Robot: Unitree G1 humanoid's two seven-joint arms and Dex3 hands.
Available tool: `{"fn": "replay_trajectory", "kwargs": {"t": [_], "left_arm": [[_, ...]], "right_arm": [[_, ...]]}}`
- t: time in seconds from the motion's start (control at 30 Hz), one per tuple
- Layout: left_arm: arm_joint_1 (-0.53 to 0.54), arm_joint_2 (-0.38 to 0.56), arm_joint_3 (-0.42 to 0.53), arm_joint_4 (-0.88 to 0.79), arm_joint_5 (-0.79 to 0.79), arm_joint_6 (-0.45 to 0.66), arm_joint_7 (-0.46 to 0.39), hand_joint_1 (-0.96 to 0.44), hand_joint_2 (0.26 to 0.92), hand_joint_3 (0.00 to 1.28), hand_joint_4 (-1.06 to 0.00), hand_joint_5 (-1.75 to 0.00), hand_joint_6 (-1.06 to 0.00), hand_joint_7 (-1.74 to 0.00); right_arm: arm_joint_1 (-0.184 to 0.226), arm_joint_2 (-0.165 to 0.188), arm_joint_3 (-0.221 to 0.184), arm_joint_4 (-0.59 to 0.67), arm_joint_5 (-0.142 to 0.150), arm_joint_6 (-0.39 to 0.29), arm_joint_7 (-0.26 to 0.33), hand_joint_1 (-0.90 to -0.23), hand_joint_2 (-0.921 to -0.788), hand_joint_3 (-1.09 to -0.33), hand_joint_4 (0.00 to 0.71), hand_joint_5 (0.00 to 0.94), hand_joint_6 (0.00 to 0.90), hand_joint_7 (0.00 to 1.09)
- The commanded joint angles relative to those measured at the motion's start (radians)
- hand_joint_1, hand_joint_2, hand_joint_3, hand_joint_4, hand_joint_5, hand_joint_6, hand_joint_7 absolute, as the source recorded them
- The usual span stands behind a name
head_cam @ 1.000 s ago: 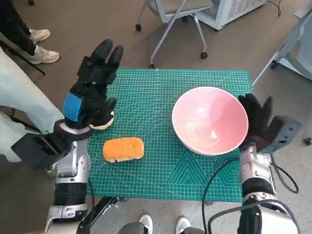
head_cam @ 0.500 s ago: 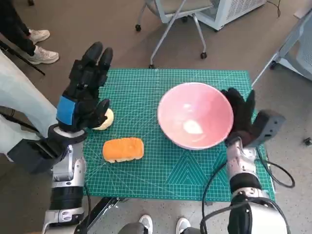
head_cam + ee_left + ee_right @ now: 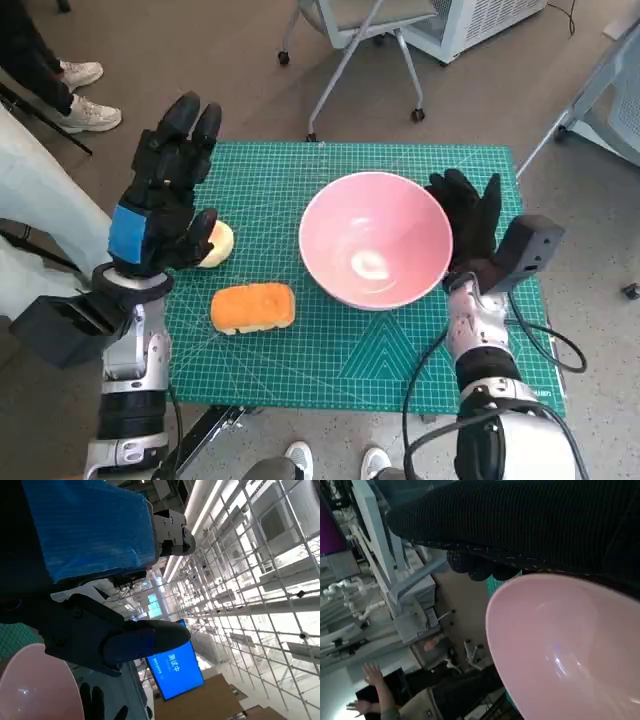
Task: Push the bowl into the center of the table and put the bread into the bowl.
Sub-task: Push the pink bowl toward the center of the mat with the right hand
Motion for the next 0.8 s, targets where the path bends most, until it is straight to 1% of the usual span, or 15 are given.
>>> {"fn": "replay_trajectory", "kwargs": {"t": [0.03, 0.17, 0.3, 0.4, 0.6, 0.73, 0.8], "left_arm": [[0.021, 0.015, 0.005, -0.028, 0.012, -0.003, 0.010, -0.71, 0.921, 0.58, -0.13, -0.01, -0.01, -0.38], [0.027, 0.017, 0.004, -0.030, 0.009, -0.004, 0.010, -0.70, 0.921, 0.58, -0.13, -0.01, 0.00, -0.37], [0.030, 0.019, 0.004, -0.028, 0.009, -0.008, 0.008, -0.70, 0.921, 0.58, -0.13, -0.01, 0.00, -0.36], [0.031, 0.022, 0.007, -0.027, 0.007, -0.010, 0.005, -0.70, 0.921, 0.58, -0.13, 0.00, 0.00, -0.36], [0.030, 0.027, 0.007, -0.024, 0.008, -0.010, 0.007, -0.70, 0.921, 0.58, -0.13, 0.00, 0.00, -0.34], [0.030, 0.030, 0.004, -0.031, 0.008, -0.002, 0.008, -0.71, 0.921, 0.58, -0.13, 0.00, 0.00, -0.34], [0.029, 0.032, 0.003, -0.034, 0.007, 0.001, 0.007, -0.71, 0.921, 0.58, -0.13, 0.00, 0.00, -0.33]], "right_arm": [[-0.011, 0.031, -0.004, 0.018, -0.002, 0.037, 0.000, -0.608, -0.921, -0.779, 0.125, 0.000, 0.218, 0.19], [-0.020, 0.029, -0.003, 0.016, -0.005, 0.041, 0.004, -0.604, -0.921, -0.767, 0.124, 0.000, 0.227, 0.18], [-0.026, 0.013, -0.002, 0.012, -0.008, 0.038, 0.009, -0.600, -0.921, -0.763, 0.129, 0.002, 0.232, 0.18], [-0.036, -0.001, 0.005, 0.002, -0.014, 0.009, 0.017, -0.609, -0.921, -0.766, 0.132, 0.003, 0.231, 0.17], [-0.049, -0.025, 0.034, -0.025, -0.036, -0.091, 0.048, -0.617, -0.921, -0.791, 0.122, 0.000, 0.215, 0.16], [-0.048, -0.028, 0.055, -0.061, -0.050, -0.197, 0.077, -0.592, -0.921, -0.831, 0.115, 0.000, 0.212, 0.16], [-0.044, -0.025, 0.066, -0.087, -0.052, -0.255, 0.101, -0.591, -0.921, -0.842, 0.117, 0.003, 0.214, 0.16]]}}
